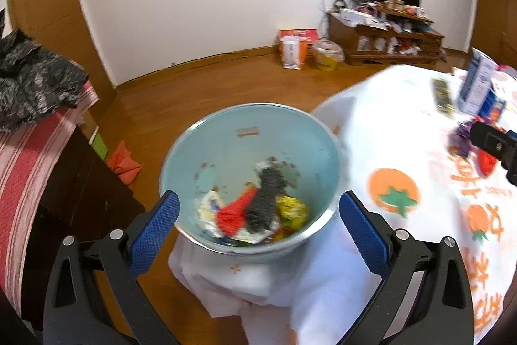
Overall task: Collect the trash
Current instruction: 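Move both open tools back toward the table, then grasp the red plastic bag with the right tool while the left tool grasps the purple wrapper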
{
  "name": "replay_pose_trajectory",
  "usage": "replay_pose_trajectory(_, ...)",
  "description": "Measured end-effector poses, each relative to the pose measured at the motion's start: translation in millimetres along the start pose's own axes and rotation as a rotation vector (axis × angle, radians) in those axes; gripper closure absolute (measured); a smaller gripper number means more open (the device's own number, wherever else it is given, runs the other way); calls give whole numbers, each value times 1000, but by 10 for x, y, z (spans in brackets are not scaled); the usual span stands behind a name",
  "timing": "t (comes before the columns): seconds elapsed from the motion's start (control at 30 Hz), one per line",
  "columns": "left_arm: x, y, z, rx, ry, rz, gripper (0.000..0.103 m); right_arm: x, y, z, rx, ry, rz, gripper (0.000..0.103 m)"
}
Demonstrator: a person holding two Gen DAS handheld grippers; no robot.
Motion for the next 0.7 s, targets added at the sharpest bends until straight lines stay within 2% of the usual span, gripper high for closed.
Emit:
replay_pose_trajectory(0.23,-482,186,-86,47,38,-99,6,-1044,412,3,47,136,-118,15)
replay_pose_trajectory(0.3,-614,245,-130,67,66,-107,6,-1312,503,-33,72,168,-149,27)
replay_pose_trajectory(0.4,-780,291,-194,87,85,-135,6,-1610,564,-111,98,198,-186,31)
replay_pose_trajectory(0.53,-902,219,-196,69,71,-174,6,-1716,431,-220,106,171,-237,34)
replay_pose_trajectory(0.7,-896,70,-210,52,56,-168,6,-1579,144,-500,121,126,-264,34)
Point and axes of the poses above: each gripper's, at about its wrist camera, not at the fingertips, and z roughly against the way its jaws point, x to its left, y to its underside, the point moved 7 cm from there along -z, roughly the way its jaws point, and after that the axes turned 10 degrees about y, right-handed, at the moved point
